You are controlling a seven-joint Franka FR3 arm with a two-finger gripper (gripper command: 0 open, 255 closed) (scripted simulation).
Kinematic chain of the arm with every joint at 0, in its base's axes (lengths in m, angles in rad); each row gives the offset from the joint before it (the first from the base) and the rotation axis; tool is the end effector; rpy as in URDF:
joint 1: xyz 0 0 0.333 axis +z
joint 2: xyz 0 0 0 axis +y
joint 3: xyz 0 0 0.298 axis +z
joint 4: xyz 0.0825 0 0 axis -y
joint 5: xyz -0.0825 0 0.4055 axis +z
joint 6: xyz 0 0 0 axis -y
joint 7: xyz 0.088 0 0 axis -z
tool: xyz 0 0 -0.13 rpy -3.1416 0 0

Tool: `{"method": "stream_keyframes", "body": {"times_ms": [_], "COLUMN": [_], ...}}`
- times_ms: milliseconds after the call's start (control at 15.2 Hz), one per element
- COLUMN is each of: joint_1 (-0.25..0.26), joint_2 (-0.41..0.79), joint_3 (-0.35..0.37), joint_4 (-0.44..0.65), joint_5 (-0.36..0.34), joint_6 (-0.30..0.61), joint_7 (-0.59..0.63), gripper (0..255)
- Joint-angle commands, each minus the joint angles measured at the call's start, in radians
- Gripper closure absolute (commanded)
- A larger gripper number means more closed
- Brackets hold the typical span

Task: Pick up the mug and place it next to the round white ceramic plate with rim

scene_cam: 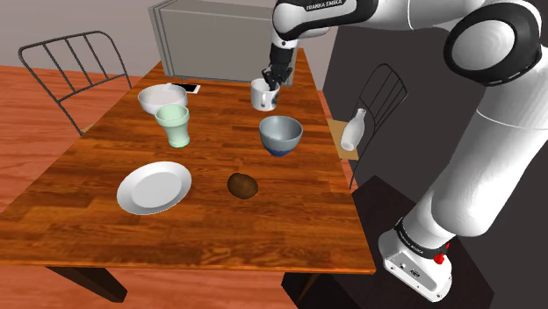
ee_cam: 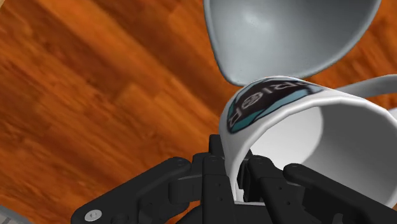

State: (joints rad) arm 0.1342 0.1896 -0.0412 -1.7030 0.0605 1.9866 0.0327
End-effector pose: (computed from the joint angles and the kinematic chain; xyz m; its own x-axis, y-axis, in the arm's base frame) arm 0.6444 0.0665 0.4392 0.9951 0.0370 0.0918 0.0419 -0.9977 -0.0526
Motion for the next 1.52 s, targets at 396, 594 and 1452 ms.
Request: {"method": "stream_keyframes", "body": {"times_ms": [396, 594, 1452], "joint_1": [0.106, 0.145, 0.314], "joint_2": [-0.07, -0.081, -0.035], "joint_3": [0.07, 0.099, 0.223], "joint_4": [-0.094, -0.109, -0.049], "joint_5": [-0.031, -0.042, -0.099], "joint_6": [0.032, 0.037, 0.024], "joint_7": [0.187, 0.257, 0.57], "gripper": [255, 255, 255]}}
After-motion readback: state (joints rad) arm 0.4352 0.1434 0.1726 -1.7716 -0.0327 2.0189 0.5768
